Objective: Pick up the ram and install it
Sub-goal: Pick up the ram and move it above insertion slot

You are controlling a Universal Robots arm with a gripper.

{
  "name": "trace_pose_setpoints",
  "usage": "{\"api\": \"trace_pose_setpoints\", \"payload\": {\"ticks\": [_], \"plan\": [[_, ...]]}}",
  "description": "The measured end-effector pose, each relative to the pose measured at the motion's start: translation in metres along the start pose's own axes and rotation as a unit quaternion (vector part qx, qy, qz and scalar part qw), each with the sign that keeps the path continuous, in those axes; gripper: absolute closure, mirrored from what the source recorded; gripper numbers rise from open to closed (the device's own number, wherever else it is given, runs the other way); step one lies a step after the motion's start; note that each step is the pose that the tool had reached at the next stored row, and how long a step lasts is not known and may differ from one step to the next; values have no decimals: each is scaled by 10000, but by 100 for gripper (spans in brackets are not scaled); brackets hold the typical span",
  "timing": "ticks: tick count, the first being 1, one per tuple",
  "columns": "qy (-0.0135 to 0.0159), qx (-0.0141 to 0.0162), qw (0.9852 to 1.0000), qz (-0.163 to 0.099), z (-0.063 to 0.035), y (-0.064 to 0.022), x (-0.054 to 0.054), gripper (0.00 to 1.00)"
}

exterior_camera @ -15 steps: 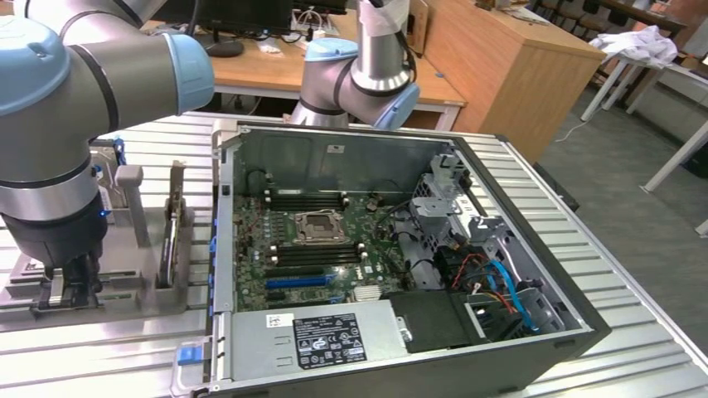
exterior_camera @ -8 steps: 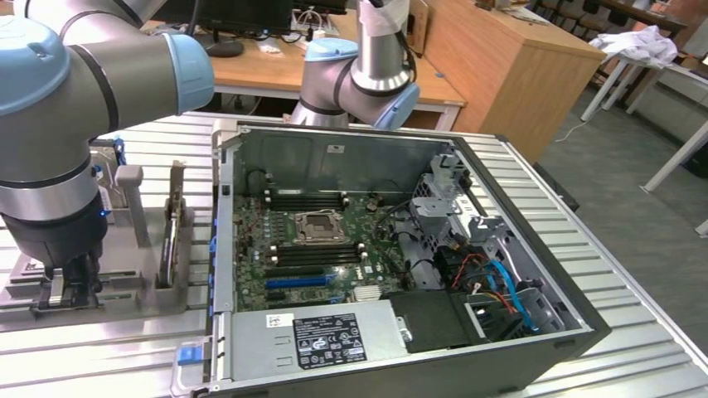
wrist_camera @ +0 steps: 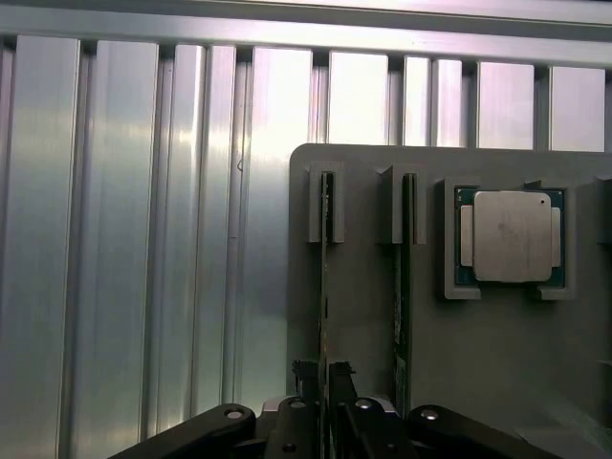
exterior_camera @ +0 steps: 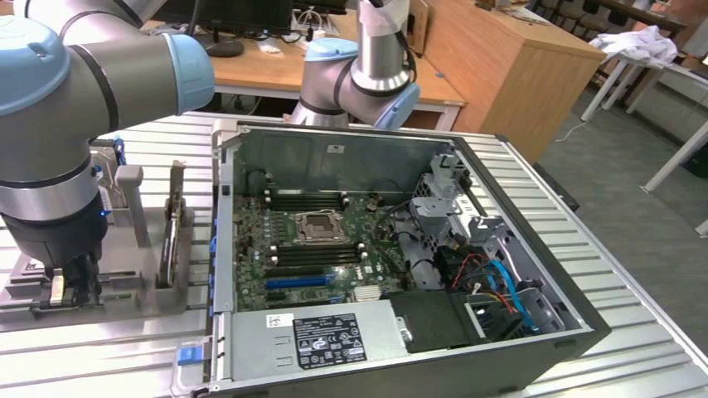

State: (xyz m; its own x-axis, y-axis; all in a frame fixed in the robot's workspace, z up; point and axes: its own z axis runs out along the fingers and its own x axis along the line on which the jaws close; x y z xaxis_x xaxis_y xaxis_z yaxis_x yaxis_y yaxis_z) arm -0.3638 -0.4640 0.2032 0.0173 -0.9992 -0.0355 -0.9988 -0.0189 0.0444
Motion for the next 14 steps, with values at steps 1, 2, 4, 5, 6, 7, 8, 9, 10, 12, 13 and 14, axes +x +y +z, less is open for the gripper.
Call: {"api": "trace_pose_setpoints", "payload": {"ticks": [1,2,4,5,6,7,8,9,10,12,13,14], "plan": [[0,0,10000,0,0,0,0,81],[0,0,10000,0,0,0,0,81],[0,0,10000,0,4,0,0,81],[1,-1,10000,0,5,0,0,81],[1,-1,10000,0,5,0,0,81],[0,0,10000,0,5,0,0,81],[0,0,10000,0,6,0,0,81],[0,0,10000,0,6,0,0,81],[0,0,10000,0,5,0,0,81],[0,0,10000,0,6,0,0,81],[0,0,10000,0,5,0,0,81],[0,0,10000,0,6,0,0,81]]}}
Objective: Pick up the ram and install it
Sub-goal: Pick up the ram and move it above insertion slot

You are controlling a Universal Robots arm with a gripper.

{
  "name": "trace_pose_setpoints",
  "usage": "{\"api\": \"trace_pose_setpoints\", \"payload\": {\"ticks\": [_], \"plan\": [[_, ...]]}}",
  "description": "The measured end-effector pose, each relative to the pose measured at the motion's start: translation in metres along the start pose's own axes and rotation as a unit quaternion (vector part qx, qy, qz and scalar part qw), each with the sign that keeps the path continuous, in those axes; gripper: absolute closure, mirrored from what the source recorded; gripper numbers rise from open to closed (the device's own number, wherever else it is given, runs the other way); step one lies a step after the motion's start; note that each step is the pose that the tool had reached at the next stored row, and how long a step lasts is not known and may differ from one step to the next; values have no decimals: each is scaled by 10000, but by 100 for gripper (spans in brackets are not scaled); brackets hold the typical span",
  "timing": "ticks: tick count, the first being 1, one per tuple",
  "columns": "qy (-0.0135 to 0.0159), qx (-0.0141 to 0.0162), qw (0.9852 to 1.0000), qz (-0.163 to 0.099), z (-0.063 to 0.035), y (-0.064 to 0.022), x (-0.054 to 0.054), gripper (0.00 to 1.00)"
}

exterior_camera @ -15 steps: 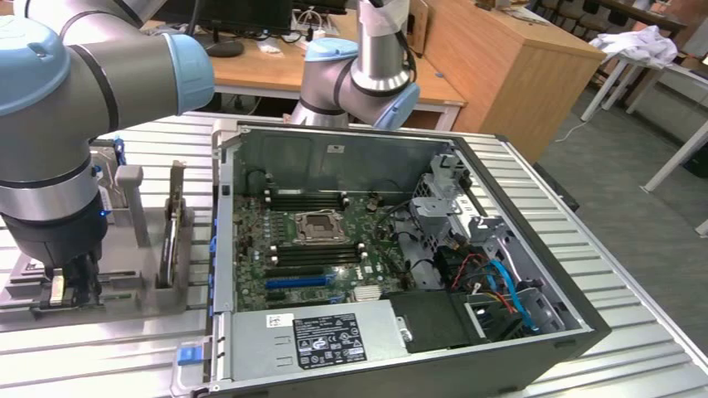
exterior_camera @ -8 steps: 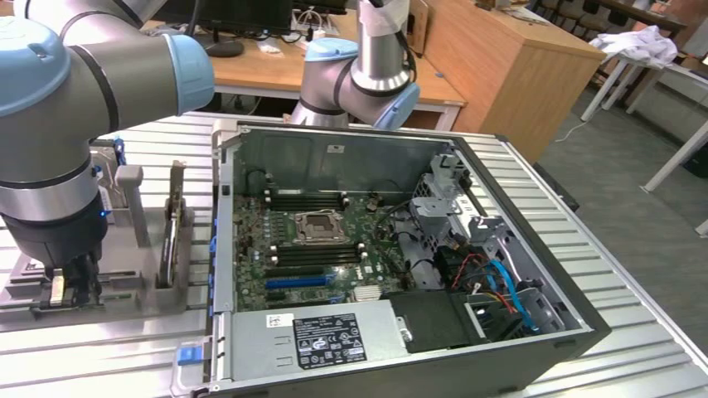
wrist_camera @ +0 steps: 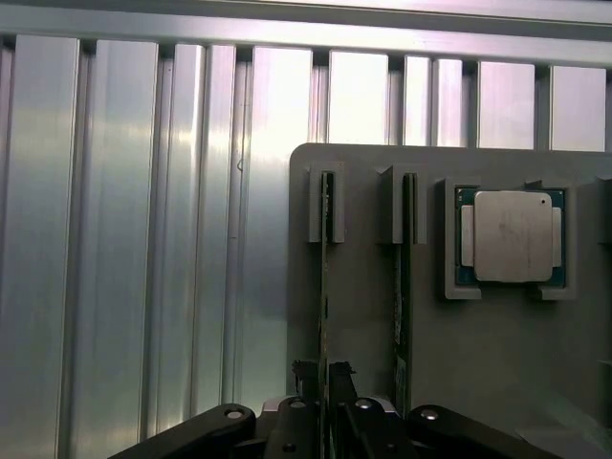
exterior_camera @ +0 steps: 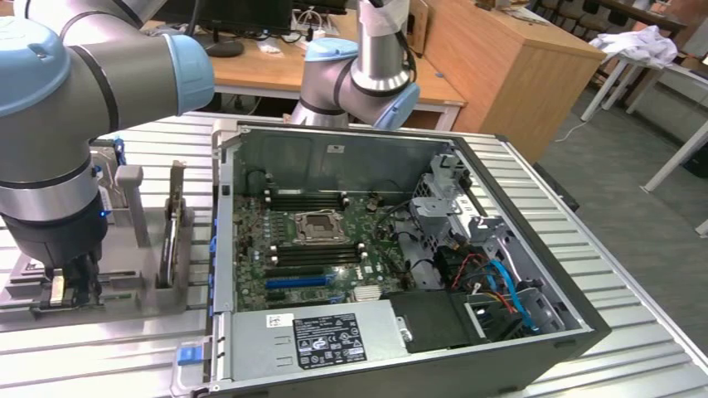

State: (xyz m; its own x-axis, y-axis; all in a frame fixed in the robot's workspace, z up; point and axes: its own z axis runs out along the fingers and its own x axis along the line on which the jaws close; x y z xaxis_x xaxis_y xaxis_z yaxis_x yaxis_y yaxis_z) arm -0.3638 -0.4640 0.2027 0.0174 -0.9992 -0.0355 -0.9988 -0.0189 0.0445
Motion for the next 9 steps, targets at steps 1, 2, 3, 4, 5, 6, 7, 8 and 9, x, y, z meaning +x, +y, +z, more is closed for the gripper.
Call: {"api": "trace_pose_setpoints", "payload": {"ticks": [1,2,3,4,5,6,7,8,9], "plan": [[0,0,10000,0,0,0,0,81],[0,0,10000,0,0,0,0,81],[0,0,10000,0,0,0,0,81],[0,0,10000,0,0,0,0,82],[0,0,10000,0,0,0,0,89],[0,0,10000,0,0,0,0,89],[0,0,10000,0,0,0,0,89],[0,0,10000,0,0,0,0,89],[0,0,10000,0,0,0,0,89]]}}
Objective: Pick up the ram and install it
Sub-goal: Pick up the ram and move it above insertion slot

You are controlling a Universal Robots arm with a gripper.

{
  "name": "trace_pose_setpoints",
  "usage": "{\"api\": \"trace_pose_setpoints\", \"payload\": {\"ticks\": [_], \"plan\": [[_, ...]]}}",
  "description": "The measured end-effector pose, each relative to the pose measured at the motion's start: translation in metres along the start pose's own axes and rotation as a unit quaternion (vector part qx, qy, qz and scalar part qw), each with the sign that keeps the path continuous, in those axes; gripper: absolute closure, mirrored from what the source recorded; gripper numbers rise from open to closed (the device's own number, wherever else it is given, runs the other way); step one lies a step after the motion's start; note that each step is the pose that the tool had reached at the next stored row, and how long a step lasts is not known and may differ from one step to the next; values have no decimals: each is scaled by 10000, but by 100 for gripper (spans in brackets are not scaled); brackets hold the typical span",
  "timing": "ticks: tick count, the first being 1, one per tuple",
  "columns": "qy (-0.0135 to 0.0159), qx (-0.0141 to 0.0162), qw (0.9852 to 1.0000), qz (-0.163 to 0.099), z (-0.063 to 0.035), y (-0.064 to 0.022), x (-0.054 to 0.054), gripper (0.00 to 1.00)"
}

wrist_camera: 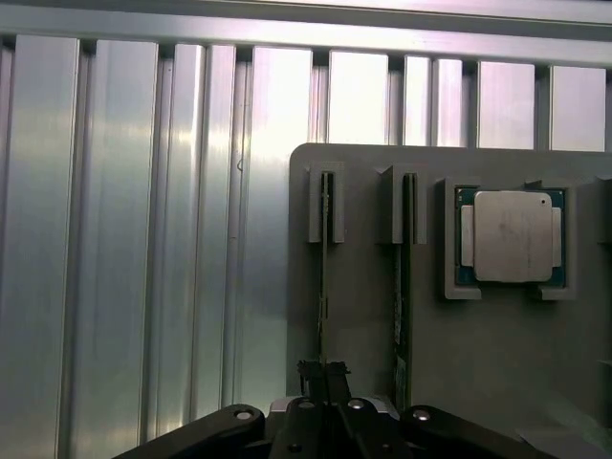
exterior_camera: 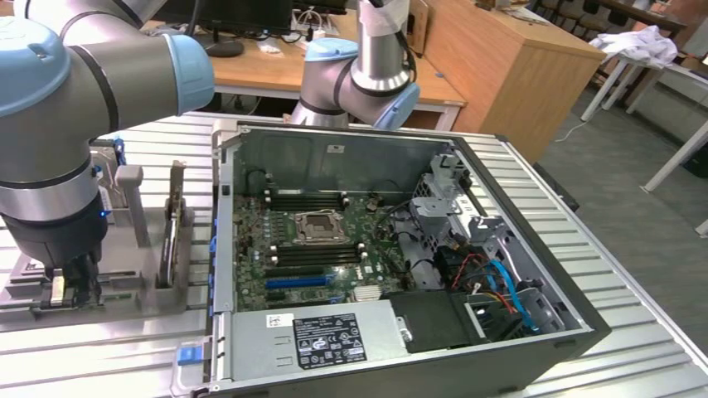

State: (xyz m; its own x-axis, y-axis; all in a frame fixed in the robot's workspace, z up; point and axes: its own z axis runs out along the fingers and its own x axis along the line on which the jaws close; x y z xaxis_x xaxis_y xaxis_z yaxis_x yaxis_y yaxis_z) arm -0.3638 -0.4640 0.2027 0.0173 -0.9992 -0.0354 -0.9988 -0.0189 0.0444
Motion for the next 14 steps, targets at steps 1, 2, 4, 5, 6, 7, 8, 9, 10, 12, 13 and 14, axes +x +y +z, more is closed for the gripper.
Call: {"api": "trace_pose_setpoints", "payload": {"ticks": [1,2,4,5,6,7,8,9,10,12,13,14], "plan": [[0,0,10000,0,0,0,0,89],[0,0,10000,0,0,0,0,89],[0,0,10000,0,0,0,0,89],[0,0,10000,0,0,0,0,89],[0,0,10000,0,0,0,0,89],[0,0,10000,0,0,0,0,89],[0,0,10000,0,0,0,0,89],[-1,1,10000,0,-5,0,0,89],[-1,0,10000,0,-14,0,-1,89],[0,0,10000,0,-37,0,-2,89],[0,0,10000,0,-47,1,-2,89],[0,0,10000,0,-59,1,-2,89]]}}
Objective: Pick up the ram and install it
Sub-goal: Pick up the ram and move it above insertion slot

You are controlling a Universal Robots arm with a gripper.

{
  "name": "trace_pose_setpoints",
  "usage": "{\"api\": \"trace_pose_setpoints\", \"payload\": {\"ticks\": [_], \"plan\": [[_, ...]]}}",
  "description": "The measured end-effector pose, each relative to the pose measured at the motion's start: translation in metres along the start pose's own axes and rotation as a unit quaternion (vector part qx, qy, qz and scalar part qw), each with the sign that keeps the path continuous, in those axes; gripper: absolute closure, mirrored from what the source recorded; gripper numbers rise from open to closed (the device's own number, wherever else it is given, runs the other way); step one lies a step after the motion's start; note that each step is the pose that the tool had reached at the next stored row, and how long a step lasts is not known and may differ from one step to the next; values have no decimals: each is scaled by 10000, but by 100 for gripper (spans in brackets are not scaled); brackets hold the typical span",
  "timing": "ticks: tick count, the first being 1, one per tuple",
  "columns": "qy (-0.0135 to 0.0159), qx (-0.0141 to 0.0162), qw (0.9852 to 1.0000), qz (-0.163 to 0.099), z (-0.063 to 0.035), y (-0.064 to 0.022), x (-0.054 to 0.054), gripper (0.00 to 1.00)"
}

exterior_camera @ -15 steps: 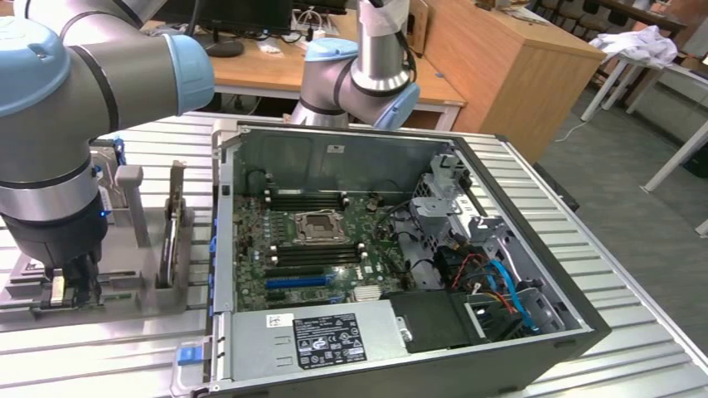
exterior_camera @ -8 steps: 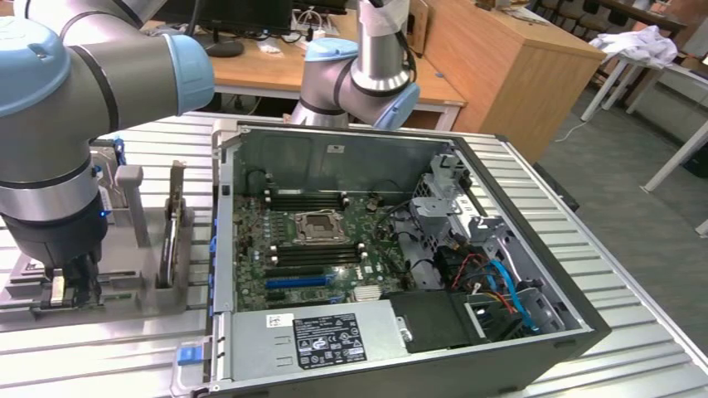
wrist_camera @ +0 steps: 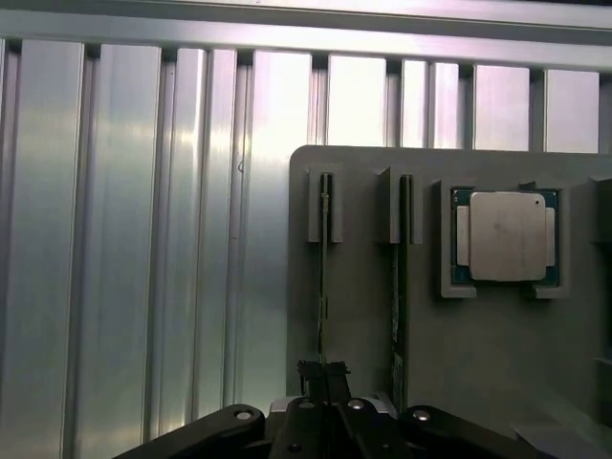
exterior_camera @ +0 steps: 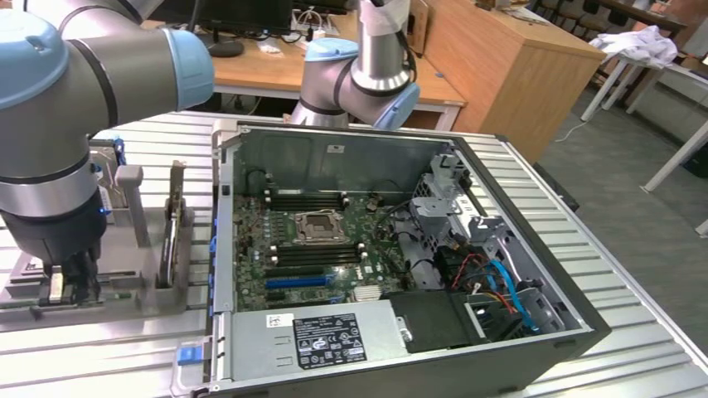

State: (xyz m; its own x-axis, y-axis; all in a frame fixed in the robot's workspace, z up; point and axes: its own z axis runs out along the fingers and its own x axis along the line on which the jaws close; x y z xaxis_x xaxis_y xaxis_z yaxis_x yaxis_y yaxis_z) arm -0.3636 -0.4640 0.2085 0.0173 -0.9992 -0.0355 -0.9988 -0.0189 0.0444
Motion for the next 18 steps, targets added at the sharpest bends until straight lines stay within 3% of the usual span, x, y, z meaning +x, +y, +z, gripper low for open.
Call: {"api": "trace_pose_setpoints", "payload": {"ticks": [4,7,18], "plan": [[0,0,10000,0,-78,2,-3,89],[0,0,10000,0,-226,7,-8,89],[0,0,10000,0,-618,21,-22,89]]}}
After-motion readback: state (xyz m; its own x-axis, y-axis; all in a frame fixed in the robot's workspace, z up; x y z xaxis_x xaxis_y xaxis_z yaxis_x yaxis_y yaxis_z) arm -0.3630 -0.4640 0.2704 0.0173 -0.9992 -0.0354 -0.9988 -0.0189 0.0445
